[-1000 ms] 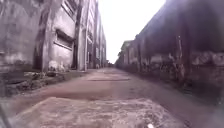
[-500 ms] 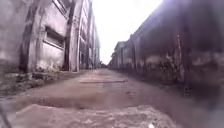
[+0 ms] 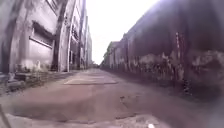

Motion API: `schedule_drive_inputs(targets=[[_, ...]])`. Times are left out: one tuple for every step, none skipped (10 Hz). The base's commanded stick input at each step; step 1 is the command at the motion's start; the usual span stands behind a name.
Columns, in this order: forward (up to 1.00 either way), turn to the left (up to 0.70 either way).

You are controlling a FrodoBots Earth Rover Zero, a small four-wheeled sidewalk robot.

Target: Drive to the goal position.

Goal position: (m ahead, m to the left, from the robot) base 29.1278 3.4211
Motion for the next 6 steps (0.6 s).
schedule_drive_inputs(targets=[[0.70,0.00],[0.70,0.00],[0.70,0.00],[0.70,0.00],[0.70,0.00],[0.70,0.00]])
